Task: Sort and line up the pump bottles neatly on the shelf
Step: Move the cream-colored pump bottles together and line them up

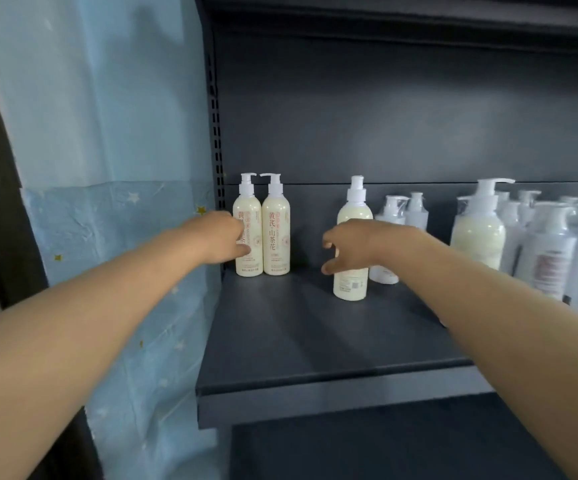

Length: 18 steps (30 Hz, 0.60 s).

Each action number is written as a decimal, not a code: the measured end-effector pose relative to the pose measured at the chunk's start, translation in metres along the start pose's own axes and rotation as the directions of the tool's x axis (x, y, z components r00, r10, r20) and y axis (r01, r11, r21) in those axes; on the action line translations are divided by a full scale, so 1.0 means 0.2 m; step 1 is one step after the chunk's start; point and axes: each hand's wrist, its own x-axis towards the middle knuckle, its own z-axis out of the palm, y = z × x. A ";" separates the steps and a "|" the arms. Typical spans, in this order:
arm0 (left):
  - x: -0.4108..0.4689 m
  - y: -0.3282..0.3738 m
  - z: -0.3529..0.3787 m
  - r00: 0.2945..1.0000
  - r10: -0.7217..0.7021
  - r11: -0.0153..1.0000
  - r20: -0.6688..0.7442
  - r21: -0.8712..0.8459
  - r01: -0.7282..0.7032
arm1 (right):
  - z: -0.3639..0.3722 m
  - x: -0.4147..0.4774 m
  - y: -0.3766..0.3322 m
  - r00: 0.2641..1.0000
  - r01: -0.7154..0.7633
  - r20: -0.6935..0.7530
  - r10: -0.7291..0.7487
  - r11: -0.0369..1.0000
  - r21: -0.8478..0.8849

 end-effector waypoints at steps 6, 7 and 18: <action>-0.10 0.19 -0.24 0.998 0.009 0.998 -0.070 -0.059 -0.013 | -0.16 -0.34 0.19 0.988 -0.086 -0.135 0.079 0.996 -0.040; -0.11 0.23 -0.27 0.997 0.016 0.997 -0.080 -0.068 -0.022 | -0.17 -0.38 0.22 0.986 -0.095 -0.145 0.088 0.995 -0.037; -0.11 0.77 -0.39 0.992 0.015 0.996 -0.123 -0.085 -0.026 | -0.09 -0.72 0.70 0.970 -0.113 -0.220 0.101 0.993 -0.040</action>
